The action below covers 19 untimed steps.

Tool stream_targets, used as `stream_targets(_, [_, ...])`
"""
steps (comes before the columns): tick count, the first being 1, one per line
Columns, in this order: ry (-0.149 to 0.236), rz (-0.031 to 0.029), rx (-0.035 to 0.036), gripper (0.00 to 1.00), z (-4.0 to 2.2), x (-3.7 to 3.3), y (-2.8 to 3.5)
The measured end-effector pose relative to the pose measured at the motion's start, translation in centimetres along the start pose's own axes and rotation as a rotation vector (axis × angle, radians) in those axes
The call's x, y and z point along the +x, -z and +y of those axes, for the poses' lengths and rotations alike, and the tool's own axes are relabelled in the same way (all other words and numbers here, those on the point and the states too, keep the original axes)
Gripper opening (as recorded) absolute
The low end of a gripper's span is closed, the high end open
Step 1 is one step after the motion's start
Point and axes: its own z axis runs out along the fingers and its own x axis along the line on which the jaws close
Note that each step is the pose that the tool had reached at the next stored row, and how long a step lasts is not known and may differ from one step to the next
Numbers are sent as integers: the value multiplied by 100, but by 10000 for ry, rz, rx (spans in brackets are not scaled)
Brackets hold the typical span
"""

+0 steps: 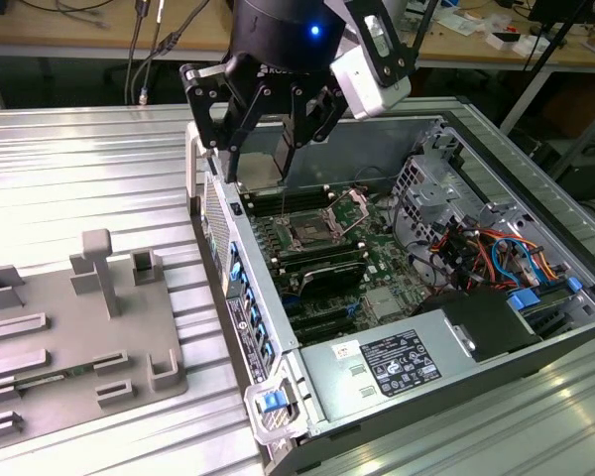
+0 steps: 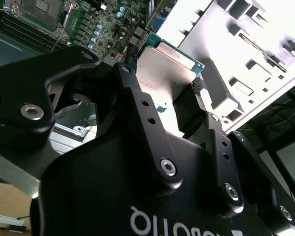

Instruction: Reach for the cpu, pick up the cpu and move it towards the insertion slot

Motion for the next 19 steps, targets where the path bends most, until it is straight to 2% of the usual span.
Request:
stream_targets(5, [0, -1, 0, 55, -2, -54, 2])
stream_targets(9, [0, 0, 0, 55, 3, -127, 4])
stream_targets(15, [1, -1, 0, 55, 112, -179, 0])
stream_targets(19, [-1, 0, -1, 55, 135, -248, 1])
